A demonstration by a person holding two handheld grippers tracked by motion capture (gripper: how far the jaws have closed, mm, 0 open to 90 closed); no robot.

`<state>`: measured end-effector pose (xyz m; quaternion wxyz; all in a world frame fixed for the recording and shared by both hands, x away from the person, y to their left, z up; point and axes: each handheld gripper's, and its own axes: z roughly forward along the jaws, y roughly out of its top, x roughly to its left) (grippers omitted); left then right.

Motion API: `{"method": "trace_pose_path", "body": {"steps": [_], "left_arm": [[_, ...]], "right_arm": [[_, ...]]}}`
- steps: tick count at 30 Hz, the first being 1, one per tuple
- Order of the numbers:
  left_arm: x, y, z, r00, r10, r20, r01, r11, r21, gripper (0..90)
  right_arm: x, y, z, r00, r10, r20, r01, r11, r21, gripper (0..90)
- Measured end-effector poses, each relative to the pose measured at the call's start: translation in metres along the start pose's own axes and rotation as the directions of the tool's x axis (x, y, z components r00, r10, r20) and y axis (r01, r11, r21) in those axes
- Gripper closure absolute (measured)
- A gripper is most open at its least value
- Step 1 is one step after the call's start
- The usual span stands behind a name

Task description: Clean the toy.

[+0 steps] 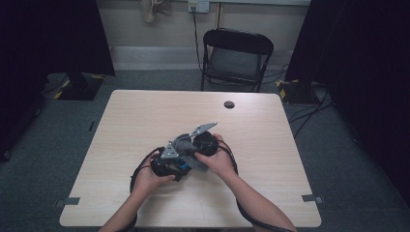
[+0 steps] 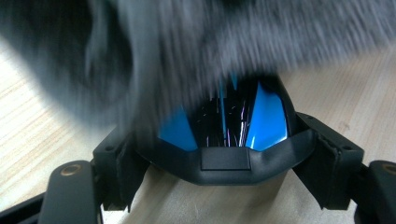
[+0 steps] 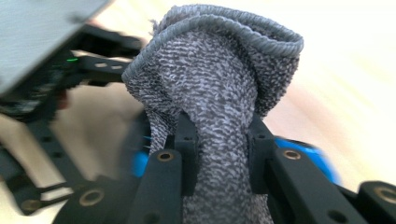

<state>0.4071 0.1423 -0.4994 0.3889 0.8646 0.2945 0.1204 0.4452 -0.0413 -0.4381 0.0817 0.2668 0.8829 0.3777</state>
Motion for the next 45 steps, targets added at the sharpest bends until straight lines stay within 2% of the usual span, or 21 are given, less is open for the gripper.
{"method": "trace_pose_path", "body": {"steps": [2,4,11,15,20,25,27,29,30,34,37,38,39,41,43,45], "left_arm": [[0.0,0.0,0.0,1.0,0.001,0.002,-0.001,1.0,-0.001,24.5],[0.0,0.0,0.0,1.0,0.0,0.002,0.0,1.0,-0.002,24.5],[0.0,0.0,0.0,1.0,0.001,0.001,-0.001,1.0,0.001,24.5],[0.0,0.001,0.0,1.0,0.004,0.003,-0.004,1.0,0.007,24.5],[0.0,0.0,0.0,1.0,0.004,0.004,-0.004,1.0,0.004,24.5],[0.0,0.0,0.0,1.0,0.001,0.003,-0.001,1.0,0.002,24.5],[0.0,0.0,-0.001,1.0,0.0,0.004,0.0,1.0,0.004,24.5],[0.001,0.0,-0.001,1.0,0.003,0.001,-0.003,1.0,0.007,24.5],[0.001,0.0,-0.002,1.0,-0.001,0.005,0.001,1.0,0.007,24.5],[0.002,-0.001,-0.002,0.9999,-0.002,0.011,0.002,1.0,0.007,24.5],[0.002,0.0,-0.002,0.9999,0.0,0.011,0.0,0.9999,0.01,24.5],[0.002,0.0,-0.002,0.9999,0.001,0.01,-0.001,0.9999,0.011,24.5],[0.002,0.0,-0.002,0.9999,0.001,0.01,-0.001,0.9999,0.011,24.5],[0.002,0.0,-0.002,1.0,0.001,0.01,-0.001,0.9999,0.01,24.5],[0.001,0.0,-0.002,1.0,0.001,0.008,-0.001,0.9999,0.011,24.5],[0.001,0.0,-0.002,1.0,0.001,0.007,-0.001,0.9999,0.011,24.5]], "right_arm": [[0.009,-0.003,0.008,0.9994,-0.034,-0.006,0.034,0.999,0.029,72.9],[0.013,-0.006,0.012,0.9989,-0.046,0.007,0.046,0.998,0.031,72.9],[-0.006,-0.009,0.008,0.9986,0.027,0.046,-0.027,1.0,-0.002,72.9],[-0.019,-0.013,0.005,0.9938,0.064,0.091,-0.063,0.998,-0.006,72.9],[-0.034,-0.02,0.005,0.9836,0.079,0.162,-0.082,0.997,0.013,72.9],[-0.048,-0.026,0.003,0.9758,0.121,0.182,-0.125,0.992,0.012,72.9],[-0.054,-0.029,0.002,0.9701,0.131,0.204,-0.138,0.99,0.019,72.8],[-0.058,-0.031,0.001,0.9682,0.148,0.202,-0.155,0.988,0.016,72.8],[-0.065,-0.035,-0.002,0.9611,0.159,0.226,-0.169,0.985,0.025,72.8],[-0.075,-0.045,-0.005,0.9504,0.17,0.26,-0.188,0.981,0.043,72.8],[-0.082,-0.052,-0.008,0.9431,0.203,0.263,-0.22,0.975,0.037,72.8],[-0.084,-0.053,-0.01,0.9412,0.229,0.248,-0.242,0.97,0.024,72.8],[-0.084,-0.052,-0.013,0.9407,0.244,0.236,-0.254,0.967,0.015,72.8],[-0.081,-0.047,-0.017,0.947,0.22,0.234,-0.229,0.973,0.008,72.8],[-0.074,-0.04,-0.021,0.9546,0.212,0.21,-0.214,0.977,-0.011,72.8],[-0.064,-0.033,-0.023,0.9665,0.176,0.187,-0.177,0.984,-0.012,72.8]]}}
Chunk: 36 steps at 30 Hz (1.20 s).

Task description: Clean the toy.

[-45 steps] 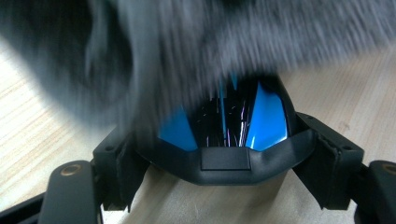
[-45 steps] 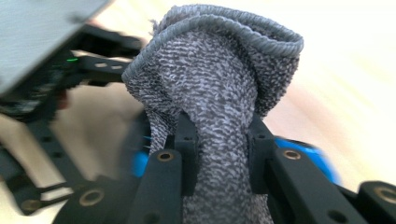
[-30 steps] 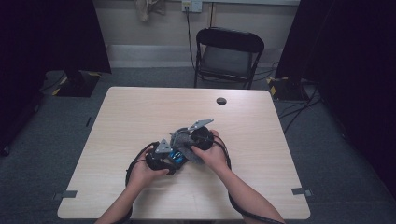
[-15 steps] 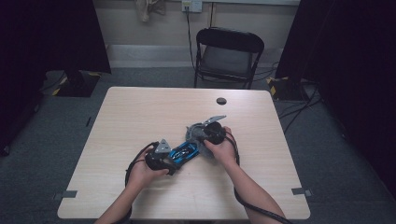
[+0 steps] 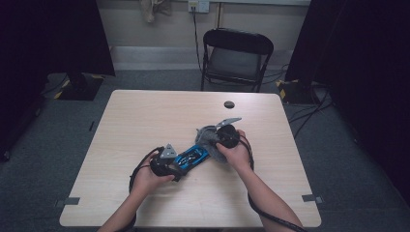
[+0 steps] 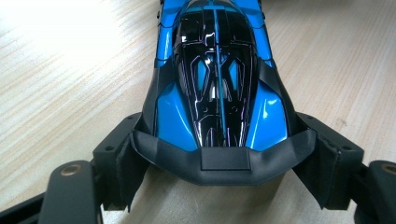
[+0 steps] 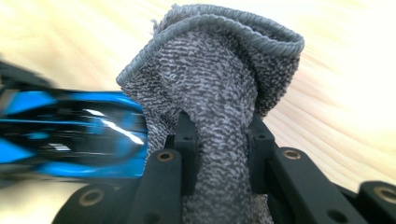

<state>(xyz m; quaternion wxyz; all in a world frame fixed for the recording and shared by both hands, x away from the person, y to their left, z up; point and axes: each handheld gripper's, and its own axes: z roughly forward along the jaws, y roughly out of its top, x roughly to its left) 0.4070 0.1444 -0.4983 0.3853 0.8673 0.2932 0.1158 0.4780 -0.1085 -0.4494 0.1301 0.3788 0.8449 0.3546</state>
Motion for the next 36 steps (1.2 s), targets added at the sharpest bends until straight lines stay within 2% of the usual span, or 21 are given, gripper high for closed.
{"method": "trace_pose_path", "body": {"steps": [3,6,7,12,14,17,21,27,28,29,32,36], "left_arm": [[0.0,0.0,0.0,1.0,0.0,-0.001,0.0,1.0,0.0,24.5],[0.0,0.0,0.0,1.0,-0.002,-0.001,0.002,1.0,-0.002,24.5],[0.0,0.0,0.0,1.0,-0.001,0.0,0.001,1.0,-0.003,24.5],[0.0,-0.001,0.0,1.0,-0.002,0.0,0.002,1.0,-0.006,24.4],[0.0,-0.001,0.0,1.0,0.006,-0.004,-0.006,1.0,-0.004,24.5],[0.0,-0.001,0.0,1.0,0.002,-0.002,-0.002,1.0,-0.006,24.5],[0.0,-0.001,0.0,1.0,-0.001,0.0,0.001,1.0,-0.006,24.5],[0.0,-0.001,0.0,1.0,0.0,0.0,0.0,1.0,-0.005,24.5],[0.0,-0.001,0.0,1.0,0.0,0.0,0.0,1.0,-0.005,24.5],[0.0,-0.001,0.0,1.0,0.0,0.0,0.0,1.0,-0.005,24.5],[0.0,-0.001,0.0,1.0,-0.001,0.001,0.001,1.0,-0.007,24.5],[0.0,-0.001,0.0,1.0,-0.001,0.001,0.002,1.0,-0.008,24.5]], "right_arm": [[0.019,0.004,-0.001,0.9977,-0.037,-0.057,0.036,0.999,-0.012,72.8],[0.042,0.004,0.001,0.9903,-0.075,-0.116,0.074,0.997,-0.016,72.7],[0.051,0.004,0.003,0.9856,-0.094,-0.141,0.092,0.996,-0.019,72.7],[0.077,0.003,0.008,0.9717,-0.139,-0.191,0.138,0.99,-0.021,72.5],[0.081,0.002,0.01,0.9707,-0.158,-0.181,0.157,0.987,-0.017,72.6],[0.079,0.003,0.011,0.974,-0.147,-0.172,0.146,0.989,-0.017,72.6],[0.066,0.003,0.009,0.9828,-0.123,-0.138,0.122,0.992,-0.017,72.5],[0.039,-0.004,0.009,0.9951,-0.062,-0.077,0.063,0.998,0.006,72.5],[0.039,-0.004,0.009,0.9951,-0.062,-0.077,0.063,0.998,0.006,72.5],[0.031,-0.006,0.009,0.9971,-0.046,-0.061,0.046,0.999,0.006,72.5],[0.024,-0.007,0.01,0.9987,-0.029,-0.041,0.03,1.0,0.009,72.5],[0.017,-0.008,0.011,0.9995,-0.026,-0.017,0.026,0.999,0.019,72.5]]}}
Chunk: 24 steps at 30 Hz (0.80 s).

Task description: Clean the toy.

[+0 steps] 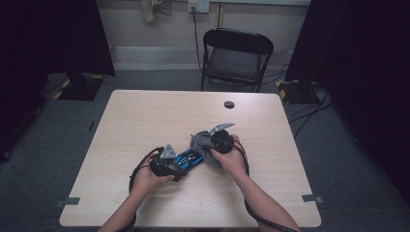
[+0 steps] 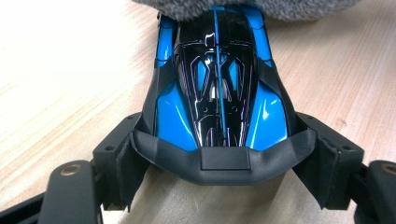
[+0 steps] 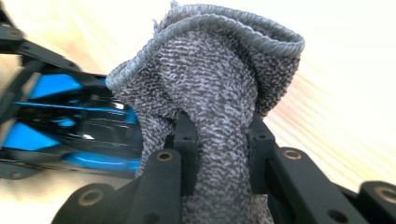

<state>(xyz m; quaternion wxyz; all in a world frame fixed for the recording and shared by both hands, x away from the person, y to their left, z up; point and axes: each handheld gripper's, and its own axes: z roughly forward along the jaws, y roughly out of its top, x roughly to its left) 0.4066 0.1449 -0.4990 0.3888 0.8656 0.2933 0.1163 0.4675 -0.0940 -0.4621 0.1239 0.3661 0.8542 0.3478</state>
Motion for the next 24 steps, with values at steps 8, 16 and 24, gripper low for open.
{"method": "trace_pose_path", "body": {"steps": [8,16,24], "left_arm": [[0.001,0.0,0.0,1.0,-0.002,0.004,0.002,1.0,-0.003,24.5],[0.0,-0.001,-0.001,1.0,-0.007,0.004,0.007,1.0,-0.003,24.5],[0.0,-0.001,-0.002,0.9999,-0.013,0.008,0.013,0.9999,-0.004,24.5]], "right_arm": [[-0.019,-0.007,0.003,0.9981,0.035,0.05,-0.037,0.999,0.024,72.5],[-0.025,-0.012,0.003,0.9971,0.047,0.06,-0.048,0.999,0.023,72.5],[-0.027,-0.014,0.001,0.996,0.047,0.076,-0.049,0.998,0.029,72.5]]}}
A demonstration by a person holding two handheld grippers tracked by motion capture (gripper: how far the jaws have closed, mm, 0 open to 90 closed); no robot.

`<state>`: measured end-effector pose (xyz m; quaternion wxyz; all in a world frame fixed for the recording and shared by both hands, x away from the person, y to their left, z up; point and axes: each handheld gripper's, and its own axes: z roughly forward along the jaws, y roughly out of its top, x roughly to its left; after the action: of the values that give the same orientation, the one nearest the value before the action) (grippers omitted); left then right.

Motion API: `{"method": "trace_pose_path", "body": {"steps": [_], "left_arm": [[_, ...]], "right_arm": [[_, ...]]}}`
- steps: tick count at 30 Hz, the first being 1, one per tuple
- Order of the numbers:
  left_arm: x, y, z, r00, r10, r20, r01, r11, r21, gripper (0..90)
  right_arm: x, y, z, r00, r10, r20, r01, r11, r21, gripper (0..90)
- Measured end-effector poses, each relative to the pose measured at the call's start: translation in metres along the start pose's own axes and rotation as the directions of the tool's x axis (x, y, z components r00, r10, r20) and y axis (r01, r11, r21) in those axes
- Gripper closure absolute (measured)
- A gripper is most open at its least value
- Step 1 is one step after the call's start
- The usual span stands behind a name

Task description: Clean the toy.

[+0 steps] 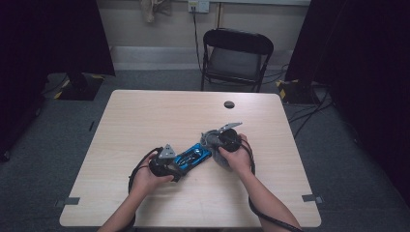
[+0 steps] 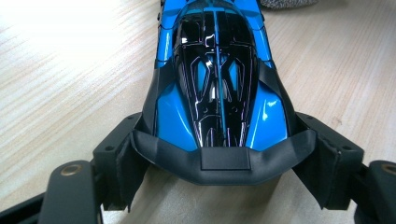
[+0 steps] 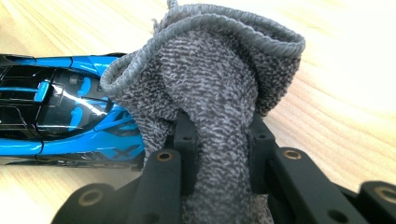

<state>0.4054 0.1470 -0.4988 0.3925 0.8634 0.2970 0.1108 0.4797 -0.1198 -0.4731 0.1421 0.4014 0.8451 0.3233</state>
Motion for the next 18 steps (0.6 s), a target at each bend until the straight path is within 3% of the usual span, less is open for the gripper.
{"method": "trace_pose_path", "body": {"steps": [5,12,18], "left_arm": [[0.0,0.0,0.0,1.0,-0.003,0.003,0.003,1.0,-0.001,24.5],[0.001,-0.002,-0.003,0.9999,-0.005,0.009,0.005,1.0,0.0,24.4],[0.003,-0.004,-0.006,1.0,0.007,0.007,-0.007,1.0,0.007,24.4]], "right_arm": [[-0.009,0.001,-0.009,0.9998,0.015,0.013,-0.014,0.999,-0.033,72.5],[-0.025,0.004,-0.017,0.9987,0.028,0.043,-0.027,0.999,-0.031,72.5],[-0.023,-0.003,-0.012,0.9993,0.03,0.021,-0.029,0.999,-0.016,72.4]]}}
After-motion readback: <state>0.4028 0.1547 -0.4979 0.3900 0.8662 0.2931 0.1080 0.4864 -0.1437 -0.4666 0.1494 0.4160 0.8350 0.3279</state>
